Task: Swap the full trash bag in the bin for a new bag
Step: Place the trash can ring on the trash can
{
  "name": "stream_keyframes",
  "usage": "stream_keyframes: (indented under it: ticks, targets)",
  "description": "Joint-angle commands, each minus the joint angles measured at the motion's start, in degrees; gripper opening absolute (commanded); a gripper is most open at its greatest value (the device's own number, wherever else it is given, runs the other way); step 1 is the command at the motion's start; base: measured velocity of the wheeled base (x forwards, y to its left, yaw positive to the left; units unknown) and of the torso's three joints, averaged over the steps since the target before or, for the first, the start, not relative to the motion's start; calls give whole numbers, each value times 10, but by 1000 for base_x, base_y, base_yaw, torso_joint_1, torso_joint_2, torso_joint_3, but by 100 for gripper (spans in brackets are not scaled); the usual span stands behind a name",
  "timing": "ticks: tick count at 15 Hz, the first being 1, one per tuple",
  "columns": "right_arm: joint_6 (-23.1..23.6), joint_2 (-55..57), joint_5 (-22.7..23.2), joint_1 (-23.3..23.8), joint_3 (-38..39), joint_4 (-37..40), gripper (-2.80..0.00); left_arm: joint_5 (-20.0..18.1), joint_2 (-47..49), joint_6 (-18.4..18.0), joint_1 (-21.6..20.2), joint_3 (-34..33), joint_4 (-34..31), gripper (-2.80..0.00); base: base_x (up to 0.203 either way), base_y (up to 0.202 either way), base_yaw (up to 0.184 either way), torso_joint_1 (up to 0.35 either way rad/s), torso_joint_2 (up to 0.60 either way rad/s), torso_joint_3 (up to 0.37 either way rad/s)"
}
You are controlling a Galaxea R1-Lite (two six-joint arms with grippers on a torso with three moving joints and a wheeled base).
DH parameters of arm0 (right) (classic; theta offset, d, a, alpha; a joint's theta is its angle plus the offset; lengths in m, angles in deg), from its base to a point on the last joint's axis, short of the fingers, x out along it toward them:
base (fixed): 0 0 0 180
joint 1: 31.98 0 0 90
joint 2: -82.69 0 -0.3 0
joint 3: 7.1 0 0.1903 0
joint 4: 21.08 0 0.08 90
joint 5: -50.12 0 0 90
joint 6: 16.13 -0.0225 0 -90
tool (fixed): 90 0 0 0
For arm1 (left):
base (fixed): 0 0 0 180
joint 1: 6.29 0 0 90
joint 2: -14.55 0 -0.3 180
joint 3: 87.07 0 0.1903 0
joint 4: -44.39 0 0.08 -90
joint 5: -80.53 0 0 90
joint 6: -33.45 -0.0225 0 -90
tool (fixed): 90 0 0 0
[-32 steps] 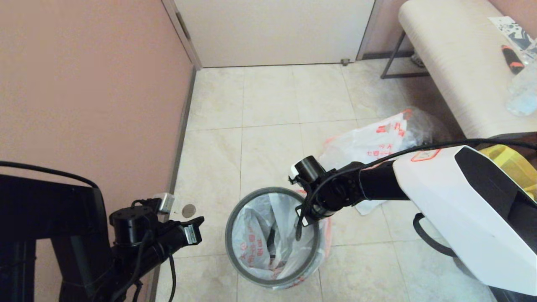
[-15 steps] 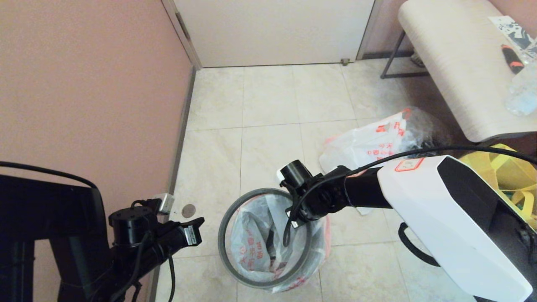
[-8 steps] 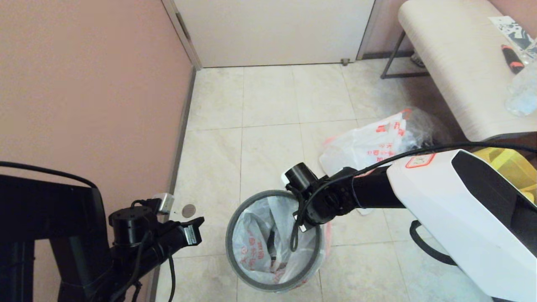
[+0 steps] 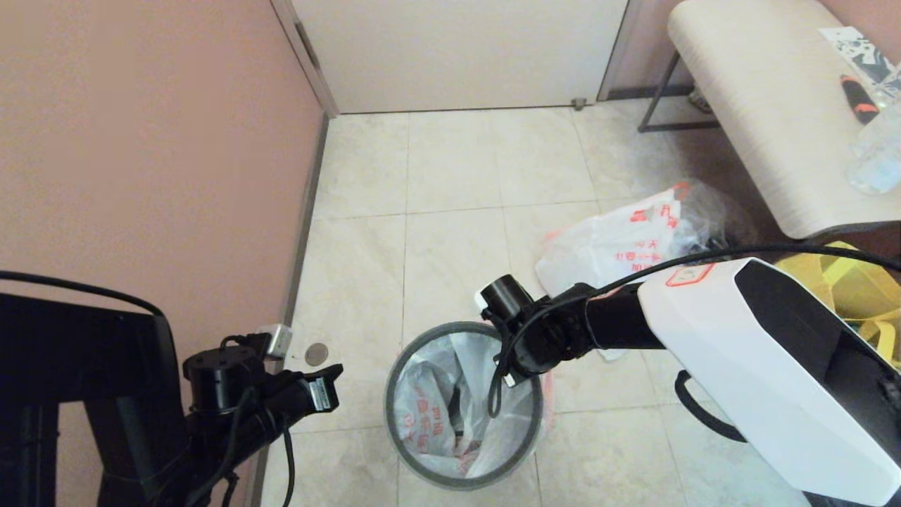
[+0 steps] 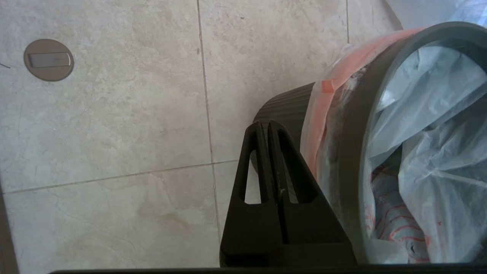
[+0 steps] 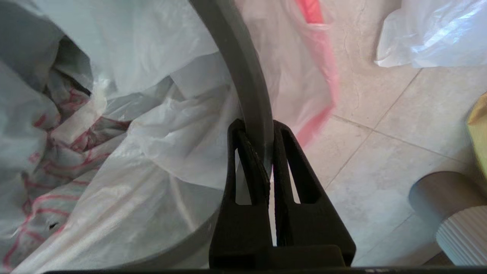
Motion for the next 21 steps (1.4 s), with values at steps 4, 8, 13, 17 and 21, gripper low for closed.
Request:
stream_keyframes:
  ticks: [4,8,13,17,21]
  targets:
    - [-1,24,-1,-4,-21,1,-280,0,2,0,0,1,5,-280,0,0,0,0,0,0]
    - [0,21,-2,-5,-21,0,-280,0,3,0,0,2,5,-280,0,0,0,0,0,0]
    - [0,7,0,-8,-15,3,0,0,5,0,0,2,5,-280,0,0,0,0,0,0]
    - [-7,-74,34,-8,35,5,0,-30,2,0,0,-6,3,-280,0,0,0,0,0,0]
    - [-38,-158,349,37,106,7,-280,-109,20,-1,25,-23,-6,-280,0,0,0,0,0,0]
